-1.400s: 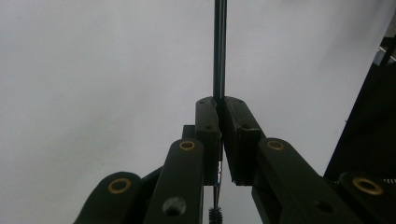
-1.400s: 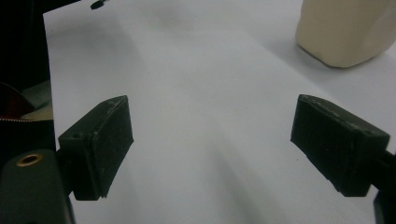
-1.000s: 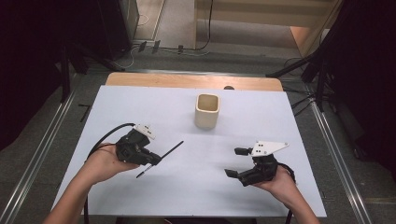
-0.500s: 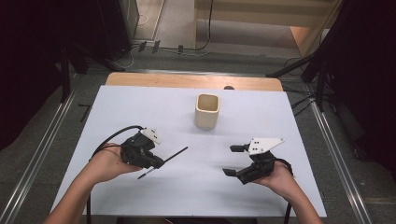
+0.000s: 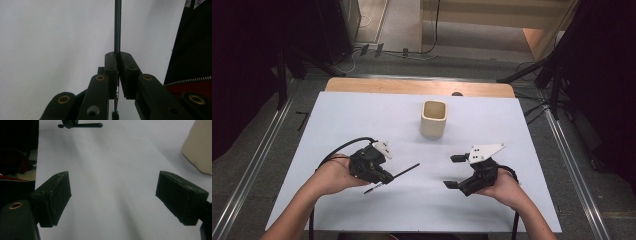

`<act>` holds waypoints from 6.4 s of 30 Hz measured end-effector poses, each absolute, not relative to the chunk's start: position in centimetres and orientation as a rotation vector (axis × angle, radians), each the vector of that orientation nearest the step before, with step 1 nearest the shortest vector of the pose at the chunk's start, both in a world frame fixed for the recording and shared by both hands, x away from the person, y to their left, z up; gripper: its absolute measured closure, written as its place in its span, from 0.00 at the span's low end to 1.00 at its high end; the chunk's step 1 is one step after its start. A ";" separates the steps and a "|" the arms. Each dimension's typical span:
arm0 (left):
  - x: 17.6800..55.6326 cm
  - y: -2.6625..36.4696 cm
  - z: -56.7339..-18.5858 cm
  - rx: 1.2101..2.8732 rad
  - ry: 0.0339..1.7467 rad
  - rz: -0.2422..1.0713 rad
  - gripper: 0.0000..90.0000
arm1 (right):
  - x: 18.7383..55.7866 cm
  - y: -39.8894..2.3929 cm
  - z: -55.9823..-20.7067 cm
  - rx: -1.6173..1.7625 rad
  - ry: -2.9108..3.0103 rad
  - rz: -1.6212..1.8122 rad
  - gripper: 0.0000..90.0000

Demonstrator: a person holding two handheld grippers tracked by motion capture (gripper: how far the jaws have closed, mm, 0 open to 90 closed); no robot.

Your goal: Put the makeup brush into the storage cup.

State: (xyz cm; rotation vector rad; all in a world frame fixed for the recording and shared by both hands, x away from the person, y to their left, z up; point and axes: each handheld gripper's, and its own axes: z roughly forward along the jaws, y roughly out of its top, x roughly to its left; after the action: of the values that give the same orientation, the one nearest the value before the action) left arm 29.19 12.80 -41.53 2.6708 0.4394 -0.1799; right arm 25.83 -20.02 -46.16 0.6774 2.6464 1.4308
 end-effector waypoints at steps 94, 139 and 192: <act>30.9 7.2 -40.9 2.769 0.154 -0.371 0.50 | 26.9 -11.2 -46.9 0.287 2.999 1.245 0.95; 30.5 14.0 -42.8 2.387 0.654 -0.110 0.48 | 28.1 -14.1 -47.9 0.873 2.858 1.222 0.95; 29.3 16.1 -43.3 2.104 0.841 -0.111 0.30 | 24.7 -11.6 -44.9 1.288 2.292 1.490 0.96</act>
State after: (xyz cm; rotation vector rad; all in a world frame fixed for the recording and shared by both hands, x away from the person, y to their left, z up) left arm 29.27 16.06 -43.30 2.1035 0.8406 -0.1105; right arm 24.71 -11.55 -44.86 1.2879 2.2915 1.4904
